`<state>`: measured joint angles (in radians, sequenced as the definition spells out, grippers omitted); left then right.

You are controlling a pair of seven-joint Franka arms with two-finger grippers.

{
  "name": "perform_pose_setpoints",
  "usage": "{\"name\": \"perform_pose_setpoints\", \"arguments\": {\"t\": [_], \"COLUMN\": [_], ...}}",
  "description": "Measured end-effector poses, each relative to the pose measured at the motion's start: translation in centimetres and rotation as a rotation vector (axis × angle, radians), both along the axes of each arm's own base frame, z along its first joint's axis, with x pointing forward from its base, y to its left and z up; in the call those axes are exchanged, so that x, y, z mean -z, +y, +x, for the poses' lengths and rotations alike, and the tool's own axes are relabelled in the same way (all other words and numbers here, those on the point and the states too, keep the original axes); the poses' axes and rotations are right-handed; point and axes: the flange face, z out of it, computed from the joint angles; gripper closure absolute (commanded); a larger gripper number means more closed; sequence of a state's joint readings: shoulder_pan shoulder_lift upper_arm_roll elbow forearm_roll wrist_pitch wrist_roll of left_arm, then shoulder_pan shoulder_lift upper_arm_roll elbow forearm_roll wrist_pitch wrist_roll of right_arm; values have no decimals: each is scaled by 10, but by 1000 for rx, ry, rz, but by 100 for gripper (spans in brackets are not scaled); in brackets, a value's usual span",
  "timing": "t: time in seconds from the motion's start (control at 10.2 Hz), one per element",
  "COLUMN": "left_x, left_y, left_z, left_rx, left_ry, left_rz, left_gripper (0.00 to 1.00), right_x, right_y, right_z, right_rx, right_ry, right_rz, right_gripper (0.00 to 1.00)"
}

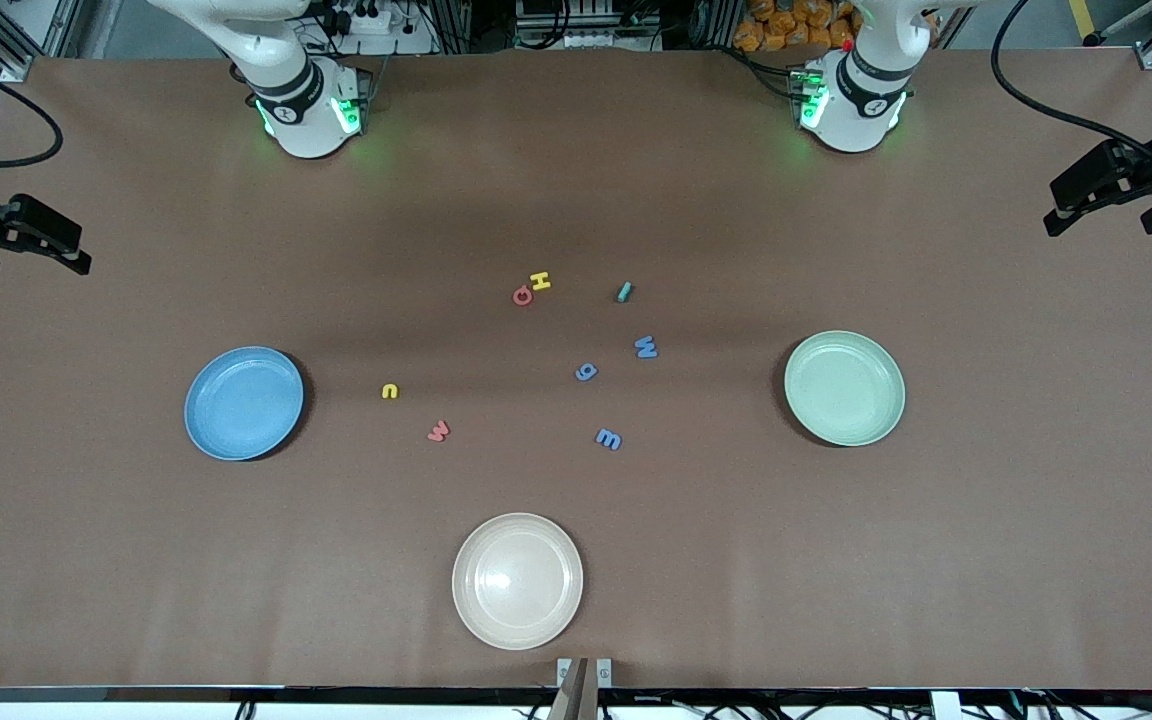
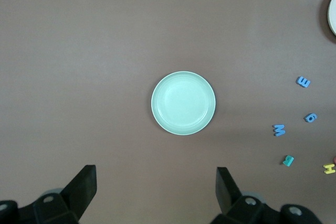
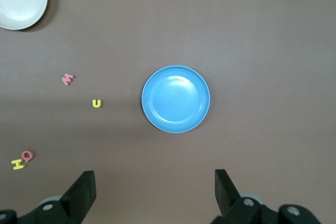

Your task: Sort upper and lower case letters into plates

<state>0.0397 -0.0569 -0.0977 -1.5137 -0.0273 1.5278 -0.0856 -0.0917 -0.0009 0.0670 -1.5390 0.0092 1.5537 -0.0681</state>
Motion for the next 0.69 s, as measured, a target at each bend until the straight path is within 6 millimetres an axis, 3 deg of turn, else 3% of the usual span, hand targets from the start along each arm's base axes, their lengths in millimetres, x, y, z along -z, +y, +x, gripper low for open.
{"name": "perform_pose_setpoints", "arguments": {"t": [0.39,0.49,0.69], "left_x": [2,7,35], "left_y": [-2,-11,-64], "left_z": [1,1,8], "left_rx": [9,24,106], "left_ry": [5,15,71], "left_rz": [-2,-8,-15], "left_gripper": [0,0,0], "right_x": [0,0,11], "right_y": [0,0,0], "right_z": [0,0,0], "right_rx": [0,0,1], "right_ry": [0,1,23], "right_rz": [0,0,1], "right_gripper": [0,0,0]}}
